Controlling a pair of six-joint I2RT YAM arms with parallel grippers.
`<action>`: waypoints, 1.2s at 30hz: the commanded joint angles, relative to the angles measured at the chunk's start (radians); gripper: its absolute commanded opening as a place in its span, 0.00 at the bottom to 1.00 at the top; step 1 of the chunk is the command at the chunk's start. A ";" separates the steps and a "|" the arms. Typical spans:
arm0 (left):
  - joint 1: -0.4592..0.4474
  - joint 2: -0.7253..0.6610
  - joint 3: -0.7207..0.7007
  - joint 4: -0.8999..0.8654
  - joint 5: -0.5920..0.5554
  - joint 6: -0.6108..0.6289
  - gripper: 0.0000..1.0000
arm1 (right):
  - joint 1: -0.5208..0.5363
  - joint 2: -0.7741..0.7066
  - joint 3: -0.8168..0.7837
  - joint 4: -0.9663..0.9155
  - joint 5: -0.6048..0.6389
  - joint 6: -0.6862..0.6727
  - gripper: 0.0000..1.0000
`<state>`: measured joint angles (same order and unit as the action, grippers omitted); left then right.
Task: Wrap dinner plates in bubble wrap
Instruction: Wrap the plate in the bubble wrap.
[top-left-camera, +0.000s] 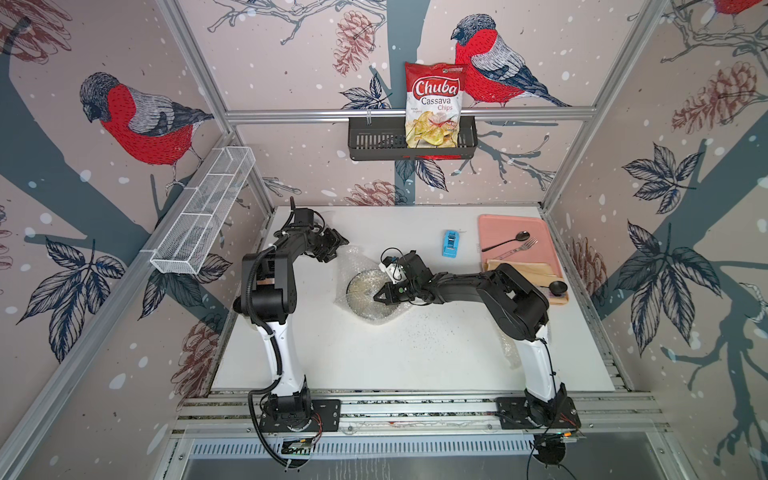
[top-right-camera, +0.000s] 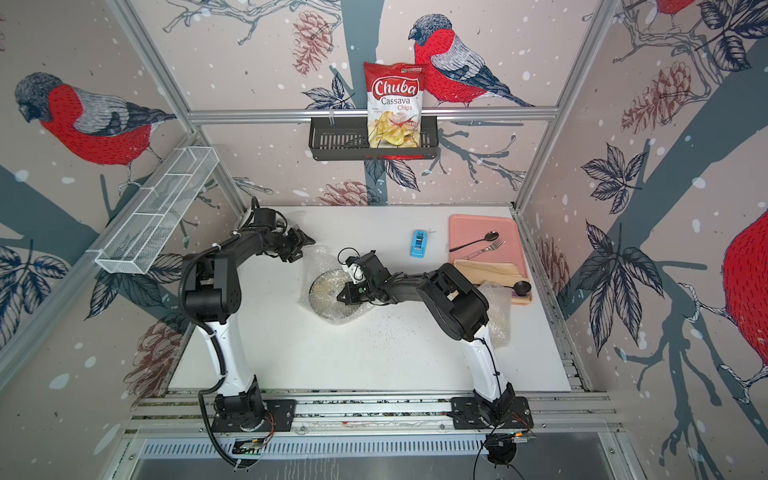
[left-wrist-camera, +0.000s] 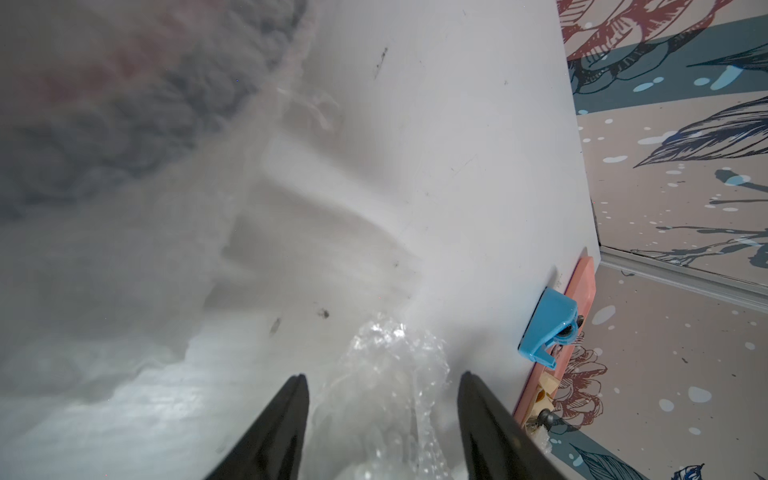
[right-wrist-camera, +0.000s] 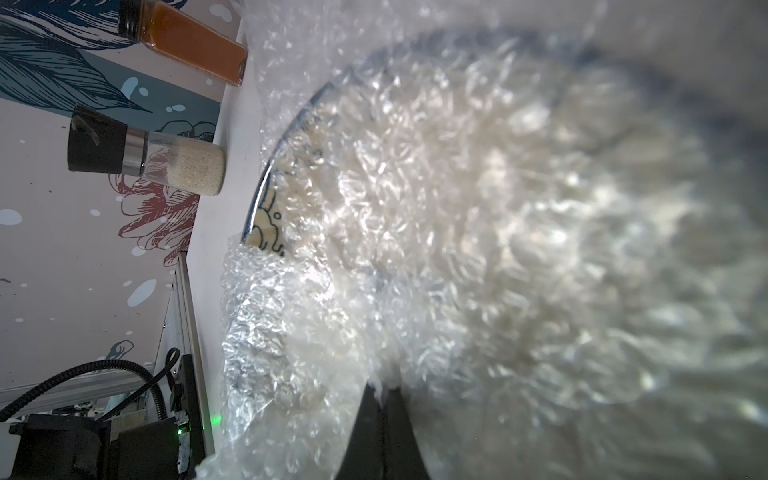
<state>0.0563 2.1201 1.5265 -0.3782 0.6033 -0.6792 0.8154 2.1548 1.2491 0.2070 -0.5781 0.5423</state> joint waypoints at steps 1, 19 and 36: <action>0.001 0.023 0.008 0.002 0.033 0.031 0.52 | -0.008 0.028 -0.009 -0.188 0.070 -0.027 0.01; -0.053 -0.281 -0.238 0.162 0.186 -0.022 0.00 | -0.021 0.090 0.093 -0.305 0.133 0.019 0.02; -0.233 -0.565 -0.724 0.308 0.144 0.064 0.00 | -0.029 0.116 0.185 -0.371 0.164 0.040 0.03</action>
<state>-0.1368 1.5467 0.8257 -0.1040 0.7216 -0.6418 0.7929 2.2421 1.4429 0.0257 -0.5922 0.5575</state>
